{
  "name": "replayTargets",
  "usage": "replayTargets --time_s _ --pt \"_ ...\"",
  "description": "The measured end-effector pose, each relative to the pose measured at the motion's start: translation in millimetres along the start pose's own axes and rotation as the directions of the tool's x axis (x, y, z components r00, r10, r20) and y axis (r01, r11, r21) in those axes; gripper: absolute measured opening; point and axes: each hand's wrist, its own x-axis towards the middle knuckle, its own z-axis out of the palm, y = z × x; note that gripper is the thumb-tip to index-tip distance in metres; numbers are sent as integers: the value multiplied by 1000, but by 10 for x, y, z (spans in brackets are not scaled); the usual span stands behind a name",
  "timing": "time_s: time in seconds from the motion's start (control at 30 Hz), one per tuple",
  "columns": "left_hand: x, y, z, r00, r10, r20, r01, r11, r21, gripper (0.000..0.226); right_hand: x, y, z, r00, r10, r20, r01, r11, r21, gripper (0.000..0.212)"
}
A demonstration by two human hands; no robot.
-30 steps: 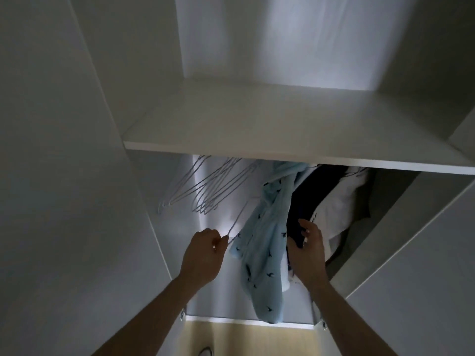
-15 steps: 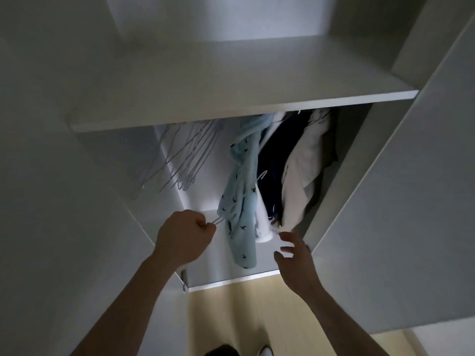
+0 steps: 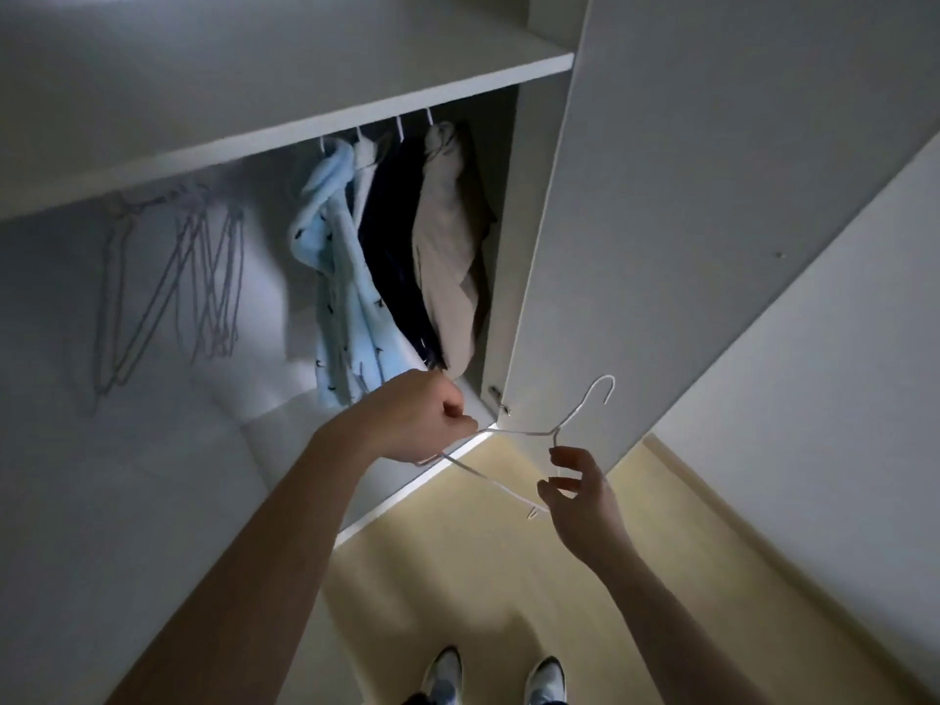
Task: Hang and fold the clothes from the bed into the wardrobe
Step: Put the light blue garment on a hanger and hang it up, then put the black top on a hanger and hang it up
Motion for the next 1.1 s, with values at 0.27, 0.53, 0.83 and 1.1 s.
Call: replayTargets --time_s 0.27,0.53,0.83,1.1 --pt "-149 847 827 909 355 217 -350 935 -64 48 -1058 909 -1099 940 230 -252 -216 973 84 36" --pt "-808 2383 2046 746 528 407 -478 849 -224 42 -2847 2036 -2373 764 417 -491 -350 909 227 36" --pt "-1902 3862 3692 573 646 504 -488 763 -423 43 -4867 3346 -3446 567 602 -562 -387 797 463 27" --pt "-2462 4931 4876 394 671 628 -510 728 -458 50 -6070 3937 -3953 282 595 -753 -337 796 503 43"
